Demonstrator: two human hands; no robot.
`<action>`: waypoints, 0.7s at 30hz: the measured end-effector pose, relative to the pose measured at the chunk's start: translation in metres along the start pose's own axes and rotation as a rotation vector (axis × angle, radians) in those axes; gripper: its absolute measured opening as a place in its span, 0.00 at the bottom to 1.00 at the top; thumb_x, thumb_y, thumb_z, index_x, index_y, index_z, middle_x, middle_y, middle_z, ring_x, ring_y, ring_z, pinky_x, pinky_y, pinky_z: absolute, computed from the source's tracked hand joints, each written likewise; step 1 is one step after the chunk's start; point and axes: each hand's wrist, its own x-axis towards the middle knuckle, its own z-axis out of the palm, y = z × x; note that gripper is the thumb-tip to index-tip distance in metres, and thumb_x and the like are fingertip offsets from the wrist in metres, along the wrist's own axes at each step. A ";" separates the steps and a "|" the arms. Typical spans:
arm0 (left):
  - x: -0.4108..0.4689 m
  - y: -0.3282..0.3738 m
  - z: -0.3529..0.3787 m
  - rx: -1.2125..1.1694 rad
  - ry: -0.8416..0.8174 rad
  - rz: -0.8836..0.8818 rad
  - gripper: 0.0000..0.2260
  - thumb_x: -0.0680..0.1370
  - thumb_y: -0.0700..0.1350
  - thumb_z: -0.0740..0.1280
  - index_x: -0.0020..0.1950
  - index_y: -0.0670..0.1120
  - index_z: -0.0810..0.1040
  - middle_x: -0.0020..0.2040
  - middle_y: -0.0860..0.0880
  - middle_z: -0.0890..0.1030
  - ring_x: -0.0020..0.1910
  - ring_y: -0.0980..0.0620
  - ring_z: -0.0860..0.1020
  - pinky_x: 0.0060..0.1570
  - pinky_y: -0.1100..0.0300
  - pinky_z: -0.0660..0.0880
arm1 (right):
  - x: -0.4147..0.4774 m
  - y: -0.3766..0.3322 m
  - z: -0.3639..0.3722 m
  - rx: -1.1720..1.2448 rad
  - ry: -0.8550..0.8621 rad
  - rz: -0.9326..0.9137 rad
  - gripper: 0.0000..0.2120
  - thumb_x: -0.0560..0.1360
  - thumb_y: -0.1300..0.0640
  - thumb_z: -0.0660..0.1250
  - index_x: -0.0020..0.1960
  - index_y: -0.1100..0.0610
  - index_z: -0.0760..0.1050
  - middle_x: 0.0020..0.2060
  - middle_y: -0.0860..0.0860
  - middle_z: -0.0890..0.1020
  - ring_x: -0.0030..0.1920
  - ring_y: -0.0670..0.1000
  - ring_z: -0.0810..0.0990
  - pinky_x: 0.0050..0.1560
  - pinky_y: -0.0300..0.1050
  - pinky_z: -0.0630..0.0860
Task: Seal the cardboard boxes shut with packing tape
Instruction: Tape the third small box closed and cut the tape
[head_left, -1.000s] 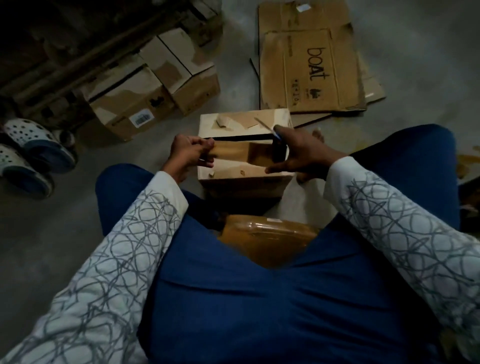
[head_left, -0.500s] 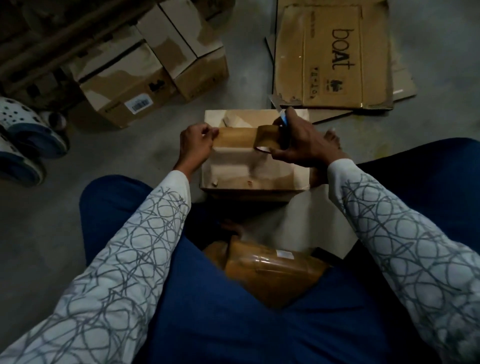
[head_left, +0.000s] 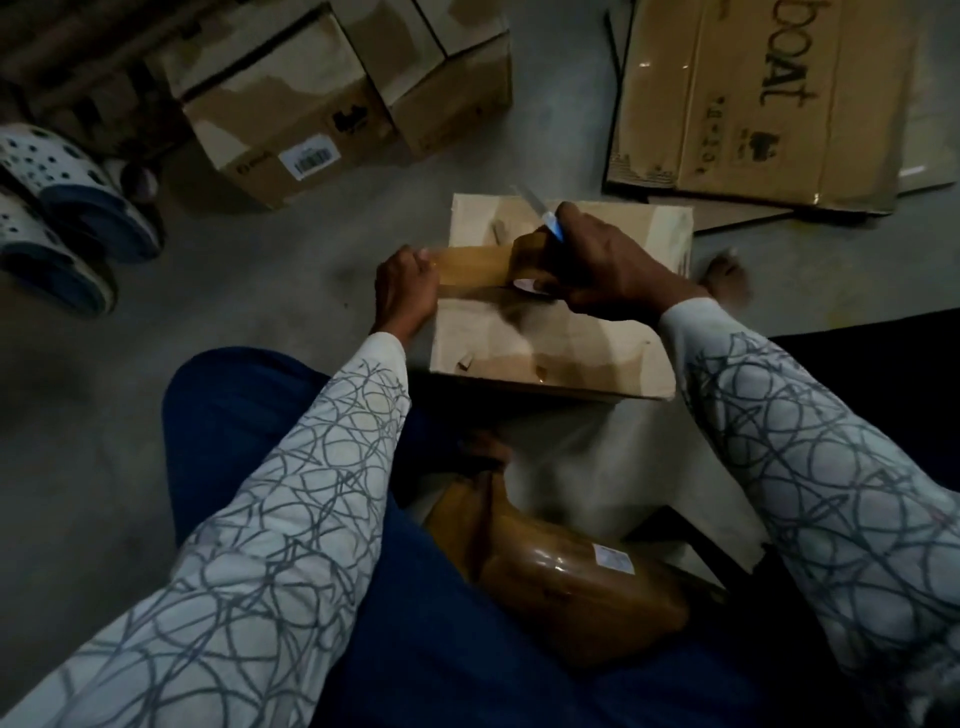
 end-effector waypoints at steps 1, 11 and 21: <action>0.002 -0.004 0.000 0.016 0.004 -0.004 0.17 0.84 0.46 0.55 0.60 0.36 0.78 0.62 0.35 0.79 0.61 0.37 0.76 0.60 0.52 0.70 | 0.003 -0.003 0.001 -0.003 -0.015 -0.004 0.24 0.74 0.54 0.74 0.59 0.61 0.64 0.49 0.57 0.75 0.44 0.57 0.72 0.43 0.48 0.66; 0.015 -0.026 0.013 -0.189 -0.039 -0.142 0.15 0.83 0.48 0.60 0.54 0.39 0.80 0.53 0.38 0.83 0.50 0.41 0.82 0.48 0.50 0.80 | 0.012 -0.013 0.019 -0.038 -0.012 -0.014 0.24 0.72 0.60 0.73 0.62 0.62 0.65 0.52 0.62 0.76 0.47 0.61 0.73 0.44 0.51 0.68; 0.011 -0.021 0.013 -0.980 -0.326 -0.524 0.15 0.85 0.51 0.57 0.51 0.46 0.81 0.44 0.46 0.83 0.40 0.48 0.81 0.41 0.55 0.78 | 0.007 -0.012 0.025 -0.010 0.015 0.020 0.23 0.70 0.65 0.72 0.60 0.63 0.66 0.52 0.61 0.75 0.47 0.55 0.68 0.44 0.50 0.66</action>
